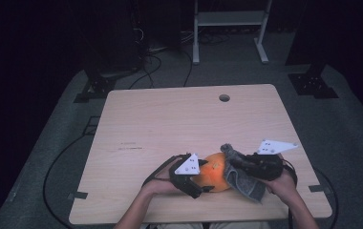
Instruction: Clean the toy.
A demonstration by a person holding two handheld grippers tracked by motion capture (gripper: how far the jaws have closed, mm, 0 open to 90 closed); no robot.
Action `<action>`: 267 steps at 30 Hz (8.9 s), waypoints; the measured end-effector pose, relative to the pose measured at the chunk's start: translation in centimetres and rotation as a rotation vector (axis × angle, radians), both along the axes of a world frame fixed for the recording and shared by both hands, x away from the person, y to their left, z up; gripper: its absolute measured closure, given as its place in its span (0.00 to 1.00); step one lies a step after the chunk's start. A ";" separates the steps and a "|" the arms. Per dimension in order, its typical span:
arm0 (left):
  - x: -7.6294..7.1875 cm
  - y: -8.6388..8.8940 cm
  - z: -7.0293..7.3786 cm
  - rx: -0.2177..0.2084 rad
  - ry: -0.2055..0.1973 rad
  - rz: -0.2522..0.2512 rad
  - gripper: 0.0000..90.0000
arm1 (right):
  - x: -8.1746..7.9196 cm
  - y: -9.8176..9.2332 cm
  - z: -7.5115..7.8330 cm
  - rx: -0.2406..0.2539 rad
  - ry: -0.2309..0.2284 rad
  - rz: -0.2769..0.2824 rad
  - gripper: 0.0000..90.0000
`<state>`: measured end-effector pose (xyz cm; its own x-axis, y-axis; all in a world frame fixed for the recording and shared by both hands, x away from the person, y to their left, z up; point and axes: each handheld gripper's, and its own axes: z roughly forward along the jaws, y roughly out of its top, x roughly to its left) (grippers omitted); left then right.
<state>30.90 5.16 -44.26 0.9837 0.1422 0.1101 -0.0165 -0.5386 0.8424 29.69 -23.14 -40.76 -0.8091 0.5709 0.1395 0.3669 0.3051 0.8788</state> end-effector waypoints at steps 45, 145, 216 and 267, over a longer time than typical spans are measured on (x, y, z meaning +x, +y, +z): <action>-0.4 -1.3 2.6 -0.143 -0.020 0.138 0.29 | -1.7 -0.6 3.3 0.110 -0.090 -0.037 0.81; 0.7 -0.7 0.6 -0.165 0.085 0.154 0.27 | -0.4 2.5 1.4 0.017 -0.097 -0.012 0.81; 0.6 0.0 0.5 -0.052 0.020 0.061 0.27 | 1.0 -1.5 -0.2 0.091 0.020 -0.091 0.80; 1.5 1.8 -0.2 -0.084 0.072 0.112 0.26 | 1.2 -3.3 -2.5 0.079 0.107 -0.121 0.80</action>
